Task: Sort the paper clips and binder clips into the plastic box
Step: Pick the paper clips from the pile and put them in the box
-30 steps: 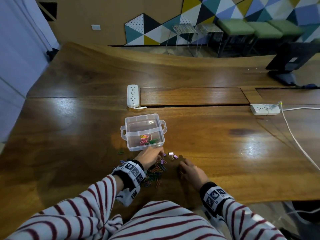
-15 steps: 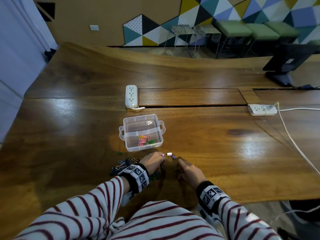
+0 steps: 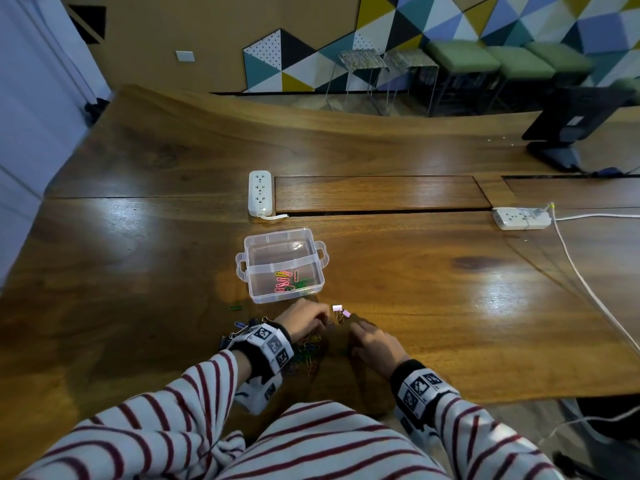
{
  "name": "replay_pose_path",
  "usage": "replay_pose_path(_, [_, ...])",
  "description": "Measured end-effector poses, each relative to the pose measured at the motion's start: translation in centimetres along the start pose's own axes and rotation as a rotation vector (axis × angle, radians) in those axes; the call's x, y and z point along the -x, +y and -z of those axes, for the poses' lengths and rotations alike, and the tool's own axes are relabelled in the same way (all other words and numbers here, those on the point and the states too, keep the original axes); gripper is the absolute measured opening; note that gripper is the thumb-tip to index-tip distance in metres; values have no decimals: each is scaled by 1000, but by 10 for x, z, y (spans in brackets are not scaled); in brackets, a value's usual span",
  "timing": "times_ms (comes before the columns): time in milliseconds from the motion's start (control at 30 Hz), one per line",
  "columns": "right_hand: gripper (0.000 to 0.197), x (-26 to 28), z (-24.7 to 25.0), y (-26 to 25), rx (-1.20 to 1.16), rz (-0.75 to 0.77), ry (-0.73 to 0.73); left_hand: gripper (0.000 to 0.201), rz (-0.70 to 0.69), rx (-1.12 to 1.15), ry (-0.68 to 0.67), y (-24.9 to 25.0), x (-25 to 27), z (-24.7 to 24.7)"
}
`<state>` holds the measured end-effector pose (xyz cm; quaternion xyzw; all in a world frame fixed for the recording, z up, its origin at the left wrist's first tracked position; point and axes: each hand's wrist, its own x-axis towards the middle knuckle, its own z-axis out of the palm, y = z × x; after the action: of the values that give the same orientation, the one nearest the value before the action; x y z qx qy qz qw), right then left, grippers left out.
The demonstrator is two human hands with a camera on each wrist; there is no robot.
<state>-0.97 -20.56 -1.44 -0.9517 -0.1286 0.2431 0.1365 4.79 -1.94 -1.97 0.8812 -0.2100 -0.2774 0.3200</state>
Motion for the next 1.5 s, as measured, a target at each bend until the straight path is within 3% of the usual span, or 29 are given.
replay_pose_path(133, [45,-2,-2,-10,36,-4,-9,5,78,330,104,-2,-1,16])
replay_pose_path(233, [37,-5,-7,-17,60,-12,15,14,97,455,178,-3,-1,33])
replay_pose_path(367, [33,-8,-9,-19,82,-10,16,17,167,494,306,-17,-2,63])
replay_pose_path(500, [35,-9,-9,-22,138,2,-21,11,220,384,396,-27,-8,85])
replay_pose_path(600, [31,-10,-3,-23,123,27,-27,13,268,247,353,-32,-10,89])
replay_pose_path(733, [23,-30,20,-20,-282,-30,62,19,240,158,254,-30,-7,90])
replay_pose_path(867, [10,-60,57,-39,-639,-41,169,21,228,154,351,-25,3,91])
replay_pose_path(1000, [10,-90,81,-61,-670,-12,227,28,156,136,422,-16,21,80])
replay_pose_path(1067, [12,-101,84,-66,-590,35,218,28,91,120,400,-12,32,67])
replay_pose_path(1167, [18,-105,76,-65,-414,82,174,25,30,-49,215,-12,46,44])
replay_pose_path(1267, [21,-91,61,-55,-286,122,195,24,45,-169,81,-16,53,23])
replay_pose_path(1333, [19,-75,43,-49,-181,157,106,25,56,-231,-2,-14,58,10])
replay_pose_path(1433, [21,-50,11,-46,-55,179,-2,29,7,-425,-30,-9,61,-10])
replay_pose_path(1500, [34,-40,-2,-46,-38,165,-42,31,1,-559,-21,-6,62,-17])
